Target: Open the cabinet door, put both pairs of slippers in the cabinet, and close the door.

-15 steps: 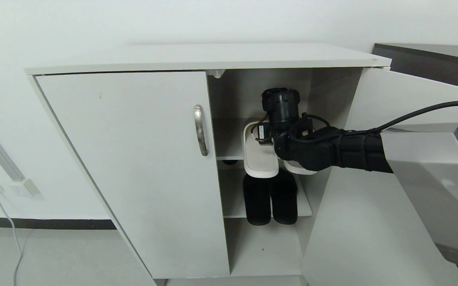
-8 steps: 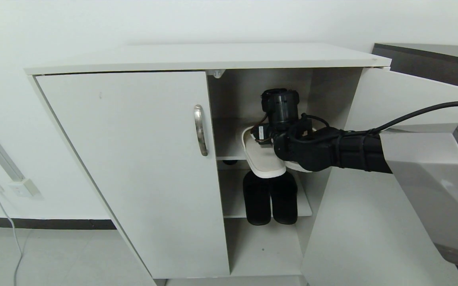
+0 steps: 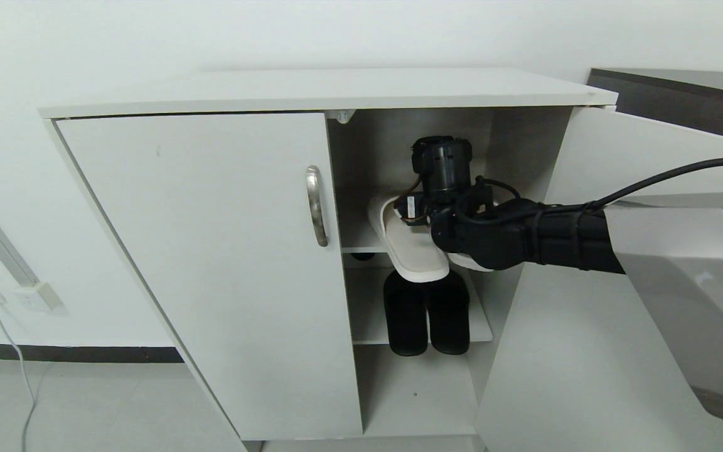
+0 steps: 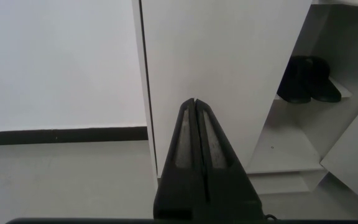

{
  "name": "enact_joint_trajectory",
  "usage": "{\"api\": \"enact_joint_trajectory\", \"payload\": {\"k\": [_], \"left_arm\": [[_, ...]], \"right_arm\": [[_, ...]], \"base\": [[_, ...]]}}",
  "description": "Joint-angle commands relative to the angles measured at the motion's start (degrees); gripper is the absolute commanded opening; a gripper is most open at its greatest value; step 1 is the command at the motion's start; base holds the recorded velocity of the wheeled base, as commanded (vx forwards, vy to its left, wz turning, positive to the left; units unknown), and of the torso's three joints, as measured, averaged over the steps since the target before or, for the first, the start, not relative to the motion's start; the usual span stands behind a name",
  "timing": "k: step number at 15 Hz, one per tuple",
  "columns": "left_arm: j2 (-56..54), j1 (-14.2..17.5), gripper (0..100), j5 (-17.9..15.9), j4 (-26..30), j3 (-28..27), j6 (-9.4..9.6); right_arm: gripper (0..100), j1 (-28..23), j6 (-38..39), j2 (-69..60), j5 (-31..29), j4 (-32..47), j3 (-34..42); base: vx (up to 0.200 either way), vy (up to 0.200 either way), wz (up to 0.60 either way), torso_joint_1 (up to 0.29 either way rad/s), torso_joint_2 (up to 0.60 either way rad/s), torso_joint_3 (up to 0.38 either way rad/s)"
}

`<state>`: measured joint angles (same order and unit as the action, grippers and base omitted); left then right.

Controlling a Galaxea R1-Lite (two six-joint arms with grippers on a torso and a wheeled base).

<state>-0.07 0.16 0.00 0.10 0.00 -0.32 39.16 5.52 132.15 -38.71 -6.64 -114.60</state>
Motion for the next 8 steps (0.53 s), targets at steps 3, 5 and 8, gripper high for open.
{"api": "enact_joint_trajectory", "payload": {"k": [3, 5, 8], "left_arm": [[0.07, 0.02, 0, 0.00, -0.01, 0.00, -0.03], [0.07, 0.02, 0, 0.00, -0.01, 0.00, -0.03], [0.07, 0.02, 0, 0.00, -0.01, 0.00, -0.03]], "right_arm": [[100, 0.75, 0.63, -3.21, -0.05, -1.18, 4.56], [100, 0.92, 0.81, -3.91, -0.05, -1.44, 6.94], [100, 0.92, 0.81, -3.65, -0.05, -2.23, 7.29]], "base": [[0.000, 0.000, 0.00, 0.000, 0.00, 0.000], [0.000, 0.000, 0.00, 0.000, 0.00, 0.000], [0.000, 0.000, 0.00, 0.000, 0.00, 0.000]]}}
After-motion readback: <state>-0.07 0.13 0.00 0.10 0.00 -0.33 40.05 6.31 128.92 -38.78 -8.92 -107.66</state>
